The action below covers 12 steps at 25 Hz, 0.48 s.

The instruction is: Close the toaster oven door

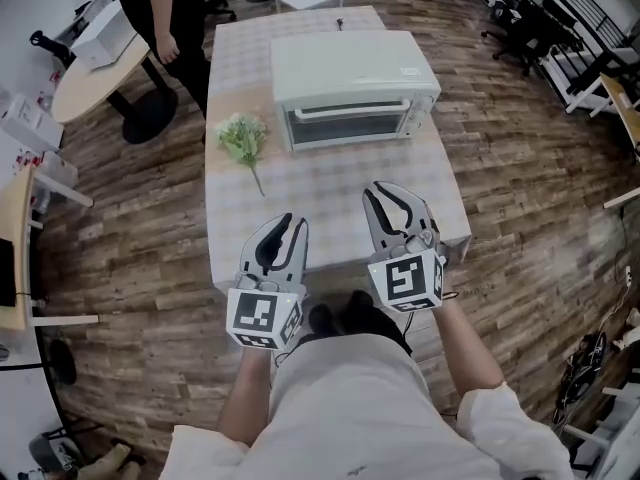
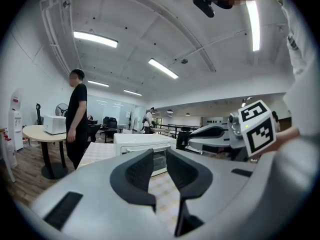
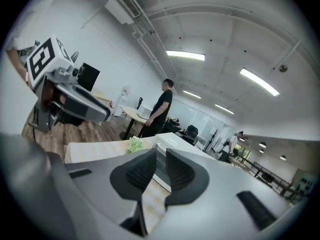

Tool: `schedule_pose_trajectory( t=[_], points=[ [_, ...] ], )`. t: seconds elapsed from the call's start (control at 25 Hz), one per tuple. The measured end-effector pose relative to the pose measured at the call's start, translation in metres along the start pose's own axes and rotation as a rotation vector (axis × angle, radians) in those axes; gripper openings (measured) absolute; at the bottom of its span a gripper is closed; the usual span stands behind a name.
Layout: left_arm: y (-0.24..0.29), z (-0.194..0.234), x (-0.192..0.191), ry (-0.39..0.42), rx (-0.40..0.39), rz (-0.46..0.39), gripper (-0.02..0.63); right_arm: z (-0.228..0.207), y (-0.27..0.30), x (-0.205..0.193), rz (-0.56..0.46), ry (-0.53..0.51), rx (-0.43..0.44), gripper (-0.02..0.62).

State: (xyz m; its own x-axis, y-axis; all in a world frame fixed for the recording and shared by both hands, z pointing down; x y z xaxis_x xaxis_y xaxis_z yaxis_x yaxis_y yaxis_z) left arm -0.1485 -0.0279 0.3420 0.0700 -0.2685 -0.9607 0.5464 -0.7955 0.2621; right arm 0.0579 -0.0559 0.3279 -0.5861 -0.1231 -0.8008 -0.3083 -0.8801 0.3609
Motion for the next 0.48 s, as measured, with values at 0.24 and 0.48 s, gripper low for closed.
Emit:
schedule_pose_trajectory(
  t=[0.24,0.48],
  points=[
    [-0.012,0.001,-0.004,0.001,-0.029,0.006,0.06,0.015,-0.026,0.005,-0.032,0.131,0.019,0.012],
    [-0.02,0.002,-0.007,0.0,-0.042,0.01,0.04,0.03,-0.041,0.002,-0.041,0.243,0.046,0.0]
  ],
)
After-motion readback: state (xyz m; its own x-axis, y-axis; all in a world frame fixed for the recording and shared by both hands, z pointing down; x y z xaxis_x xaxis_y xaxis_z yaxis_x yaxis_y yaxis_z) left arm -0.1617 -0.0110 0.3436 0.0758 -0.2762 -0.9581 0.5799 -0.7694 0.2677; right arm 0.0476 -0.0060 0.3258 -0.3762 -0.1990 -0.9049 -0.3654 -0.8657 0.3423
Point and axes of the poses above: the fingertips, and each gripper's own axes: y forward along the fingers, z to its left, x out of its top, the point moved 10 cm from there along -y, backward along the fingers, and after that the axes turned 6 degrees about z, right-handed, at the moved point
